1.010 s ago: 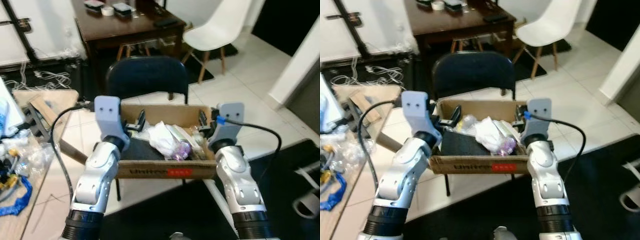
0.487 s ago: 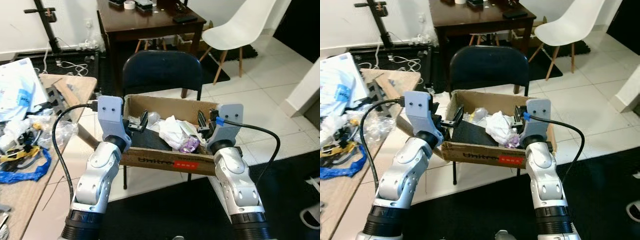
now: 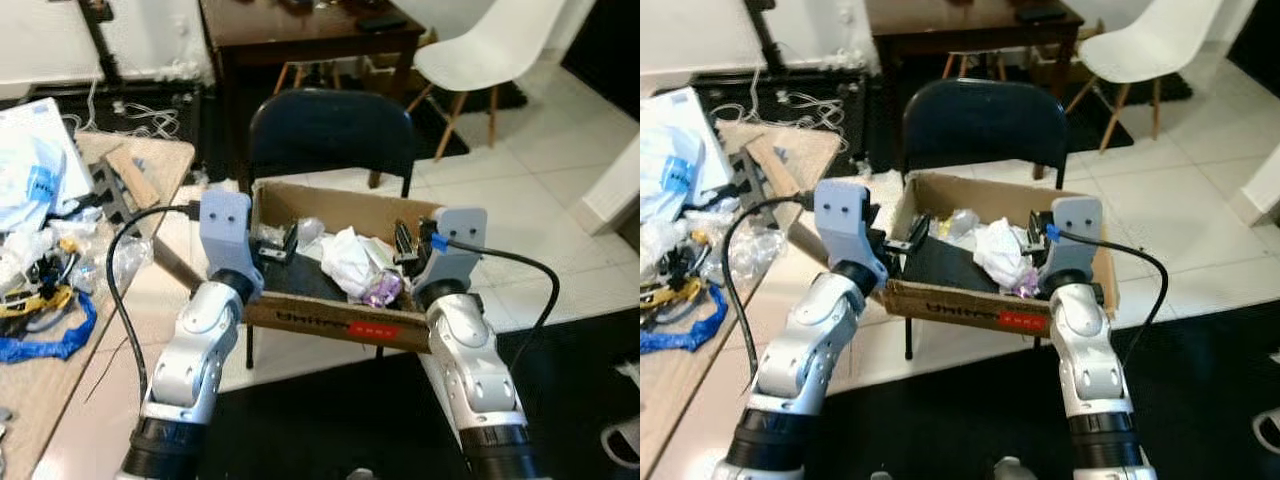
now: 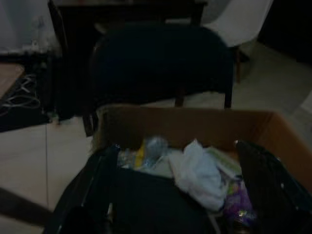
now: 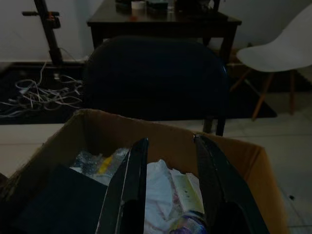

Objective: Picking trash to rubbish bin

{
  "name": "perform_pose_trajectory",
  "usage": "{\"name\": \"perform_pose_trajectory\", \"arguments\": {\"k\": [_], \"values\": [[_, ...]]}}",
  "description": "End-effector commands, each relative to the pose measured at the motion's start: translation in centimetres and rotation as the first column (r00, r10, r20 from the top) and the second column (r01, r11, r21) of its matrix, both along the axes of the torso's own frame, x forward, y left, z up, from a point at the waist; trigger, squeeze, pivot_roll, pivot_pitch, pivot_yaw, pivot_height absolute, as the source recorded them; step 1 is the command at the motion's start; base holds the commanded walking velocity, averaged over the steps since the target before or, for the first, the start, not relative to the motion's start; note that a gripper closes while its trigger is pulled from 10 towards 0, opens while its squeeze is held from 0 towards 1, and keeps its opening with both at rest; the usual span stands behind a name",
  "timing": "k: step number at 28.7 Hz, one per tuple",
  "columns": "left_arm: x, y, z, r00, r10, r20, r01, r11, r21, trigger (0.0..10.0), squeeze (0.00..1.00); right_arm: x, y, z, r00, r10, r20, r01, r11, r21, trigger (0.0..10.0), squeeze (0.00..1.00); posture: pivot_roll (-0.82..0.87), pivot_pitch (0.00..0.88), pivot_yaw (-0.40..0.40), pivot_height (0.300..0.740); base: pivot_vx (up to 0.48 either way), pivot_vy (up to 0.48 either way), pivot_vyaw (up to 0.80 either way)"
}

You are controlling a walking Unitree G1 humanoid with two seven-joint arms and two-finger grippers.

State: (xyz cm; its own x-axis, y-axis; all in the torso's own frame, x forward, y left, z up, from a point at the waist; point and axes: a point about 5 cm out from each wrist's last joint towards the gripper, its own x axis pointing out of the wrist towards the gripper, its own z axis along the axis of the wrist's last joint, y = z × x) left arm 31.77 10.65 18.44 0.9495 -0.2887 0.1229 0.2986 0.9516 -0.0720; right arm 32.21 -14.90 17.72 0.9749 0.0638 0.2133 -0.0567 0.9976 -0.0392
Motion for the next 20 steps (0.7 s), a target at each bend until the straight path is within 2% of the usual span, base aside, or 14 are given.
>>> {"name": "perform_pose_trajectory", "arguments": {"k": [1,11,20], "values": [[0.10,-0.08,0.02,1.000,0.002,-0.006,-0.002,1.000,0.019,10.0,0.00,-0.16,-0.09,-0.04,1.000,0.004,-0.003,-0.003,1.000,0.012,10.0,0.00,0.02,0.131,0.016,0.740,0.000,0.000,0.00],[0.26,0.24,-0.48,0.999,0.042,-0.022,-0.040,0.998,0.058,10.0,0.00,-0.14,0.39,-0.56,0.999,0.018,-0.031,-0.019,0.999,-0.041,10.0,0.00,0.02,0.108,0.015,0.740,0.000,0.000,0.00],[0.32,0.23,-0.82,0.998,0.053,-0.037,-0.050,0.996,0.072,10.0,0.00,-0.18,0.58,-0.74,0.999,0.024,-0.041,-0.027,0.996,-0.083,10.0,0.00,0.01,0.100,0.013,0.740,0.000,0.000,0.80]]}}
